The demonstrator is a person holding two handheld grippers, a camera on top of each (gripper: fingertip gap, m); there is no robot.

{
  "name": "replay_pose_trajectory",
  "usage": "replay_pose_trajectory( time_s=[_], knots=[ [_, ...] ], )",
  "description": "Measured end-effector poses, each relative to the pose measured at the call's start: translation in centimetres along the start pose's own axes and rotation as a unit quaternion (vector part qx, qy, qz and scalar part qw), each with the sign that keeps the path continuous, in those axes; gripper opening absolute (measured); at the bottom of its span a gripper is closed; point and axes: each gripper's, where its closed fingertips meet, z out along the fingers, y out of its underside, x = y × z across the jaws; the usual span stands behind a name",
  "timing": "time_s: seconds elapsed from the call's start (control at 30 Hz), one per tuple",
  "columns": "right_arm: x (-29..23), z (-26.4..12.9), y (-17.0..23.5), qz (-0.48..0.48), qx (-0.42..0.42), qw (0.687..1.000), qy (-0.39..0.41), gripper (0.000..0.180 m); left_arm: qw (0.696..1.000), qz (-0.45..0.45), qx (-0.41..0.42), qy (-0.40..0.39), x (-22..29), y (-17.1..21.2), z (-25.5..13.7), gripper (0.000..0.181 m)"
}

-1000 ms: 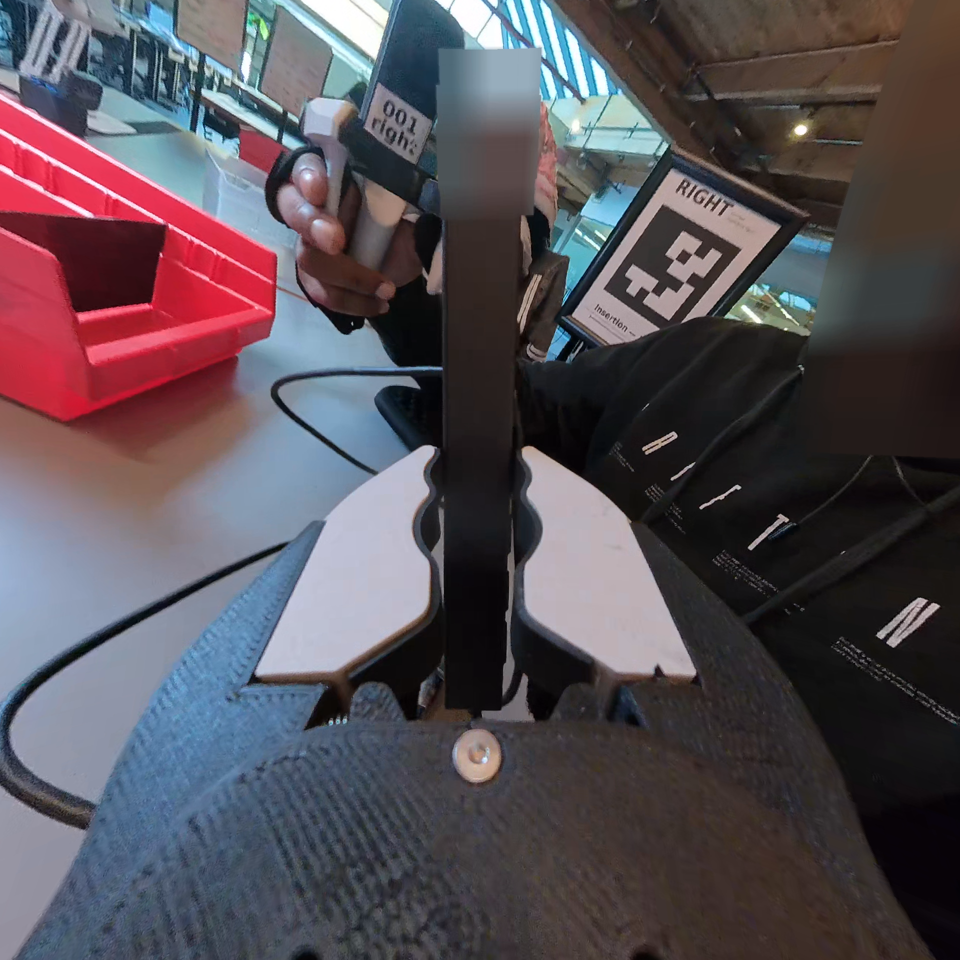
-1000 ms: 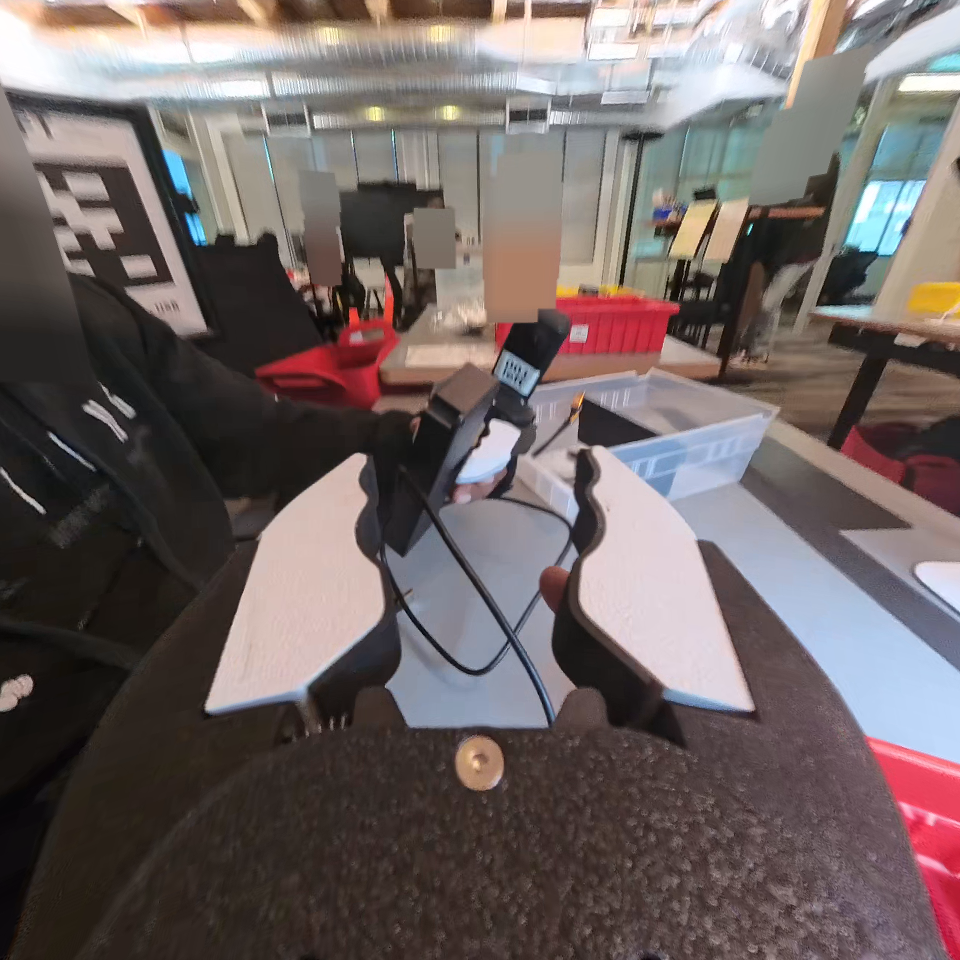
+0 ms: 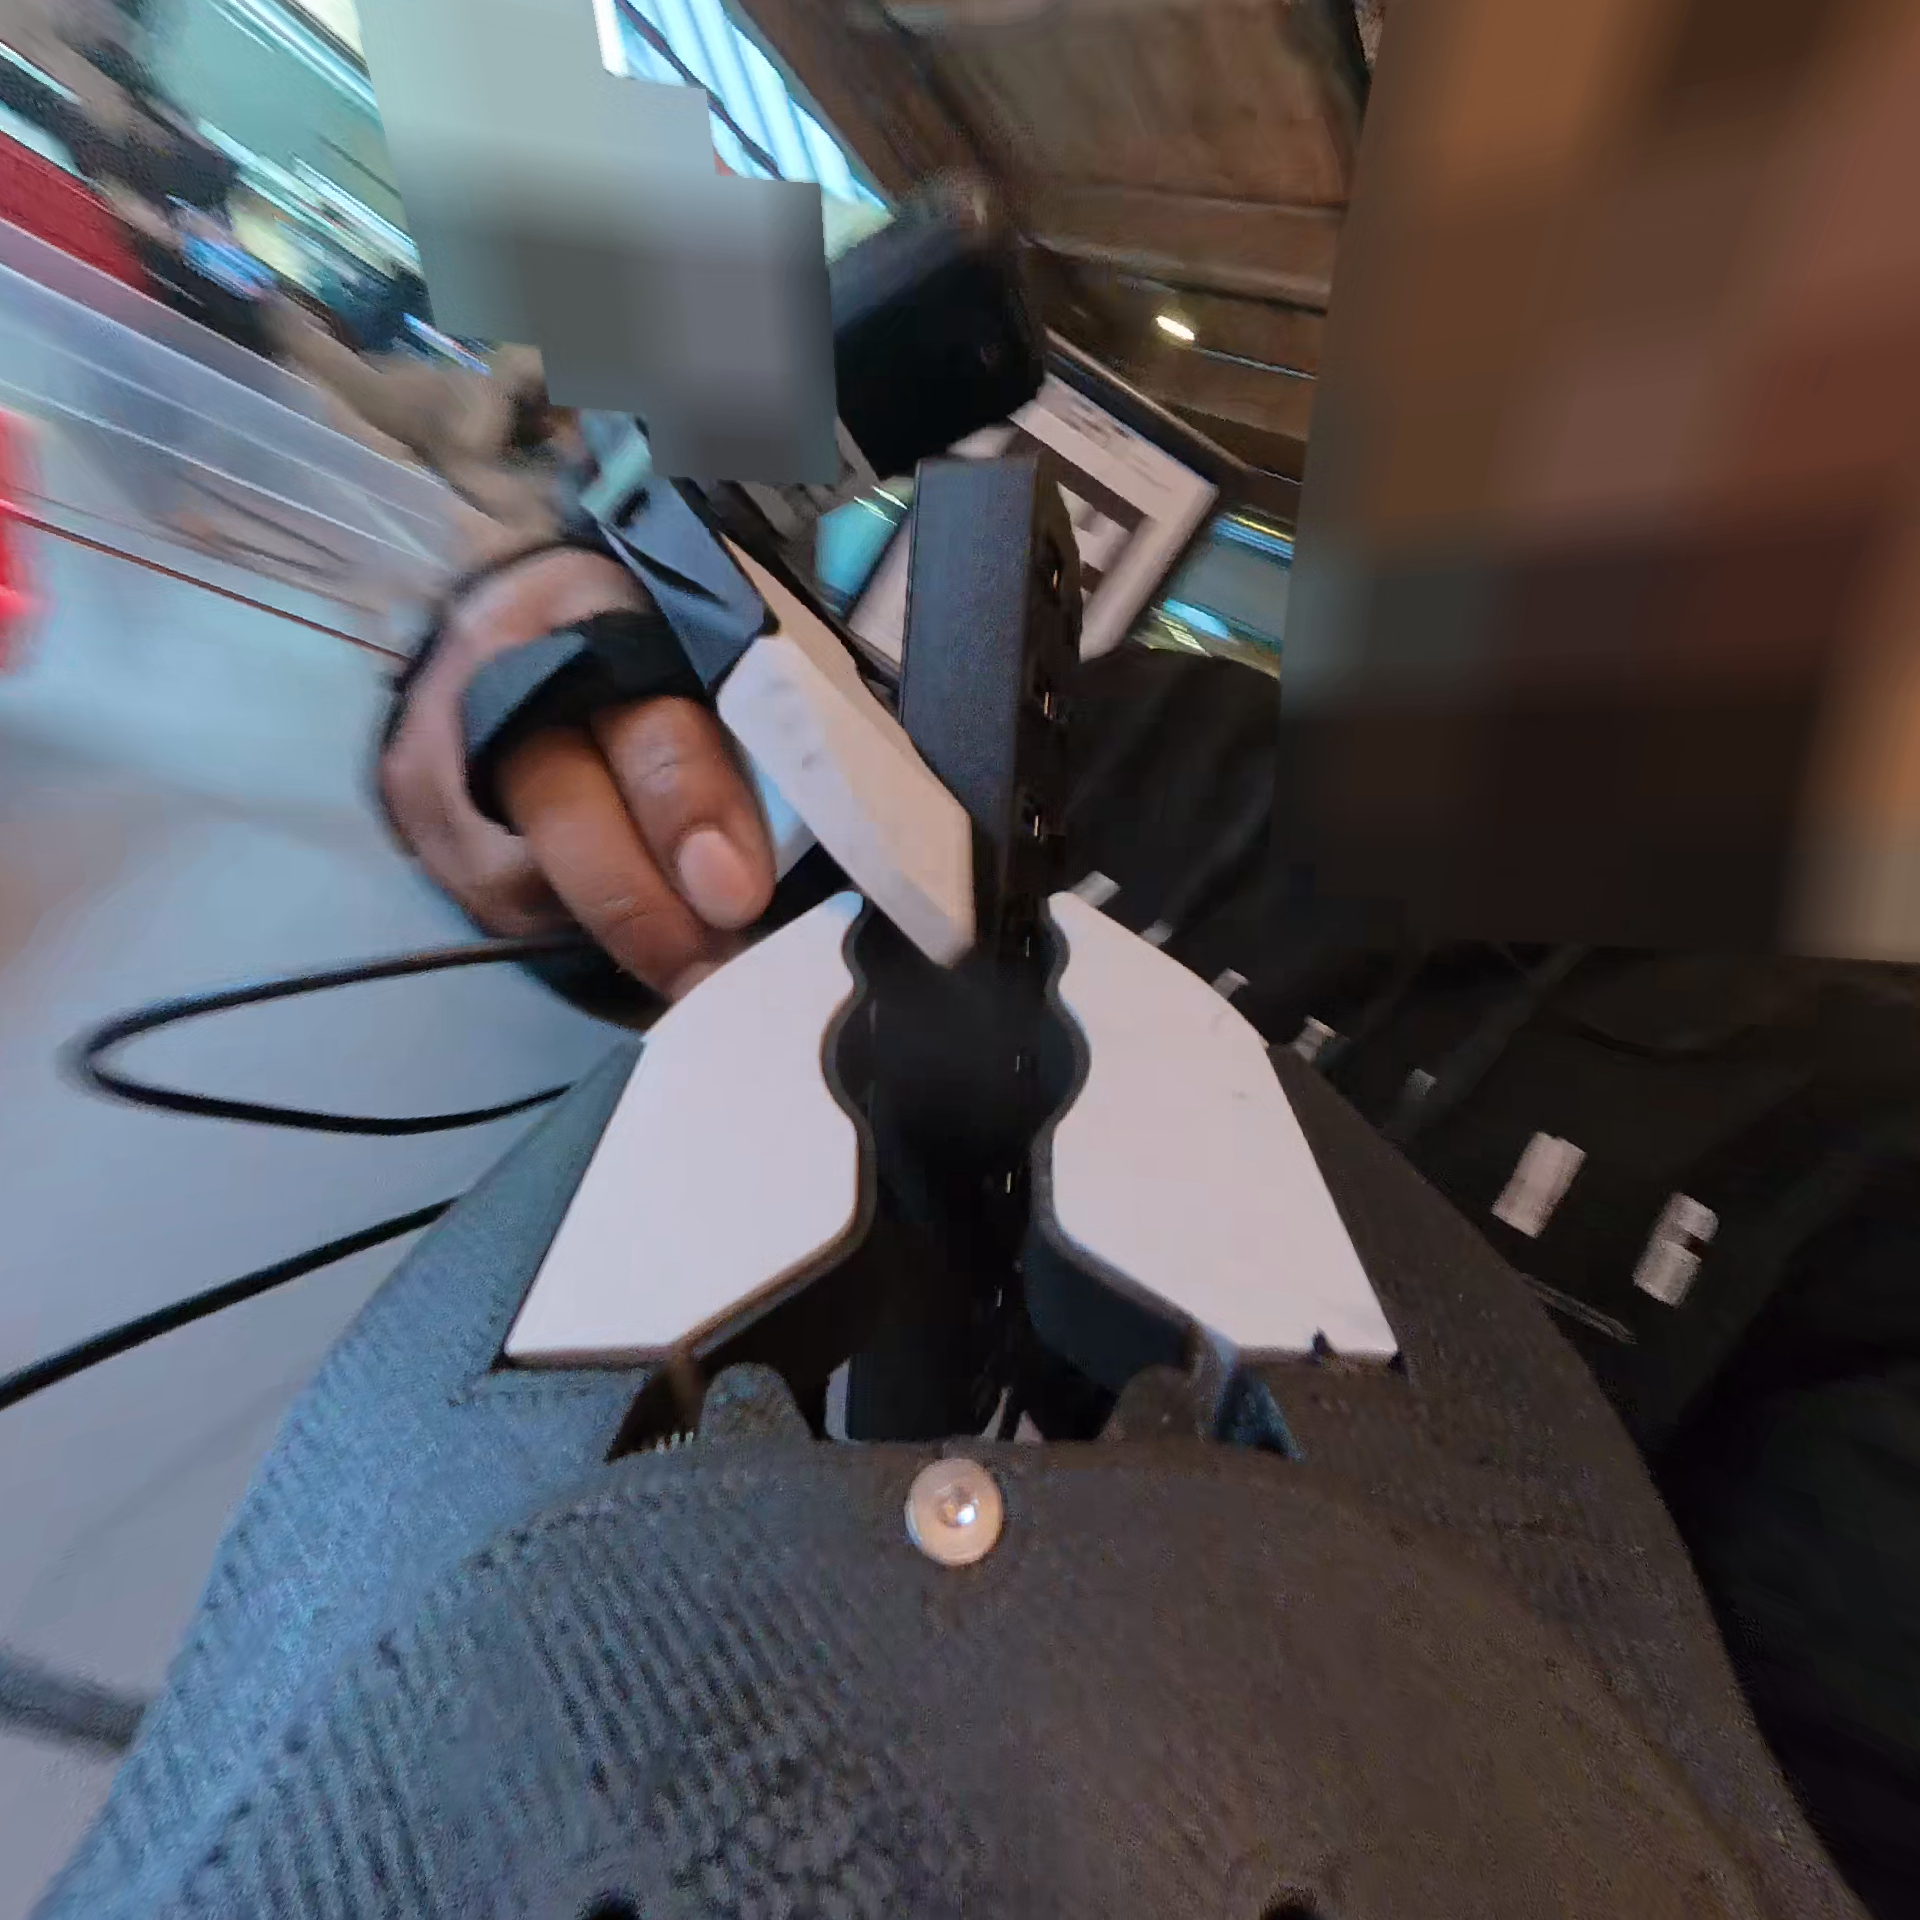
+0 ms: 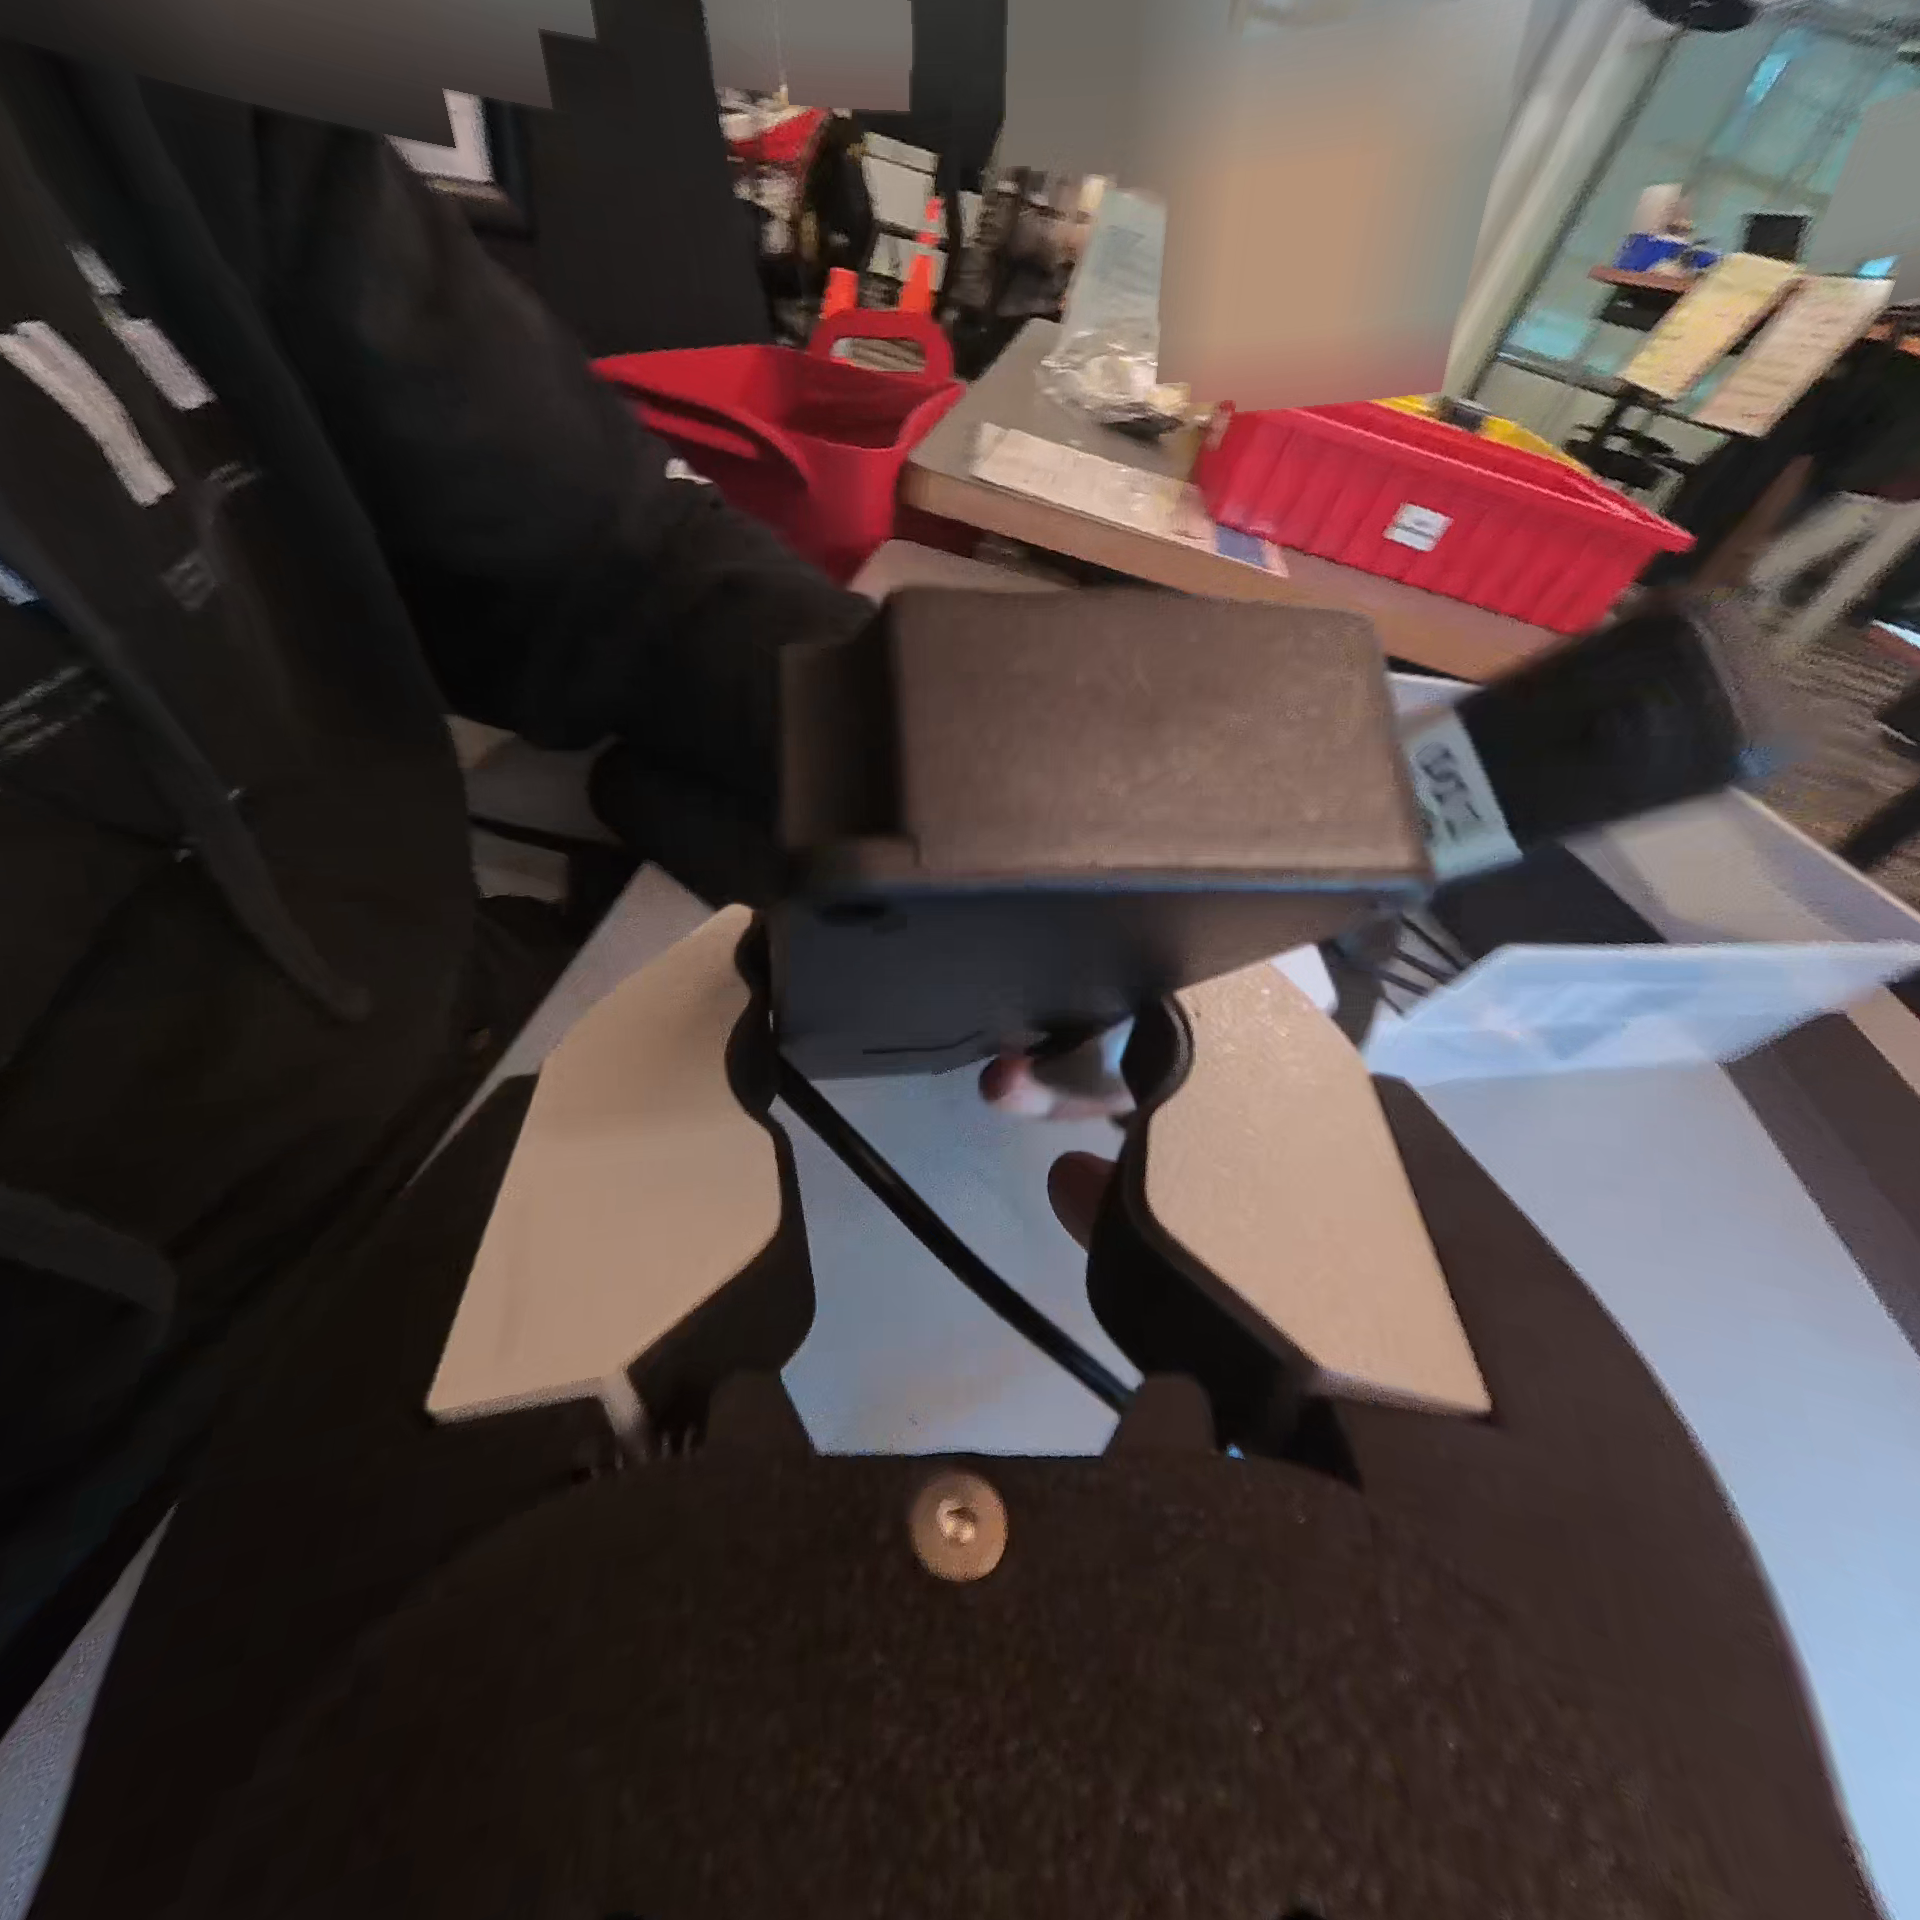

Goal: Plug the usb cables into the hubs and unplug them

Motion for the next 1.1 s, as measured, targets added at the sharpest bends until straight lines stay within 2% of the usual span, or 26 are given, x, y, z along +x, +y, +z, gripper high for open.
replay_pose_trajectory(
  time_s=[0.13, 0.23, 0.33, 0.47, 0.6, 0.77, 0.87, 0.93, 1.03, 1.1],
  knots=[
    [4.8, -2.6, 0.5, 0.054, 0.001, 0.993, 0.106, 0.065, 0.978, 0.080, 0.040, -0.190, -1.9, -2.8, -3.9, 0.032],
    [8.0, -4.3, 1.2, 0.112, 0.015, 0.977, 0.179, 0.065, 0.914, 0.183, -0.047, -0.359, -4.3, -1.7, -5.9, 0.046],
    [9.0, -4.4, 1.1, 0.156, 0.056, 0.967, 0.195, 0.065, 0.868, 0.216, -0.119, -0.431, -6.8, -0.2, -5.7, 0.062],
    [8.1, -3.1, 1.1, 0.146, 0.058, 0.971, 0.181, 0.064, 0.862, 0.216, -0.193, -0.417, -8.3, 2.6, -4.5, 0.058],
    [7.1, -3.5, 0.4, 0.129, 0.070, 0.979, 0.145, 0.063, 0.888, 0.215, -0.157, -0.375, -7.3, 2.2, -3.6, 0.057],
    [5.9, -2.0, 2.6, 0.125, -0.004, 0.985, 0.122, 0.078, 0.895, 0.222, -0.157, -0.352, -7.0, 2.5, -2.5, 0.058],
    [5.5, -1.1, 3.1, 0.130, 0.002, 0.984, 0.123, 0.065, 0.884, 0.222, -0.175, -0.372, -7.7, 3.0, -2.8, 0.058],
    [5.6, -1.0, 3.8, 0.140, -0.015, 0.983, 0.119, 0.064, 0.881, 0.212, -0.180, -0.384, -7.9, 3.2, -3.2, 0.058],
    [6.1, -1.5, 3.3, 0.127, -0.001, 0.983, 0.132, 0.063, 0.878, 0.227, -0.157, -0.392, -7.1, 1.8, -3.6, 0.060],
    [6.7, -2.7, 2.3, 0.103, 0.007, 0.983, 0.154, 0.063, 0.876, 0.244, -0.126, -0.397, -5.2, -0.6, -4.6, 0.061]
  ],
)
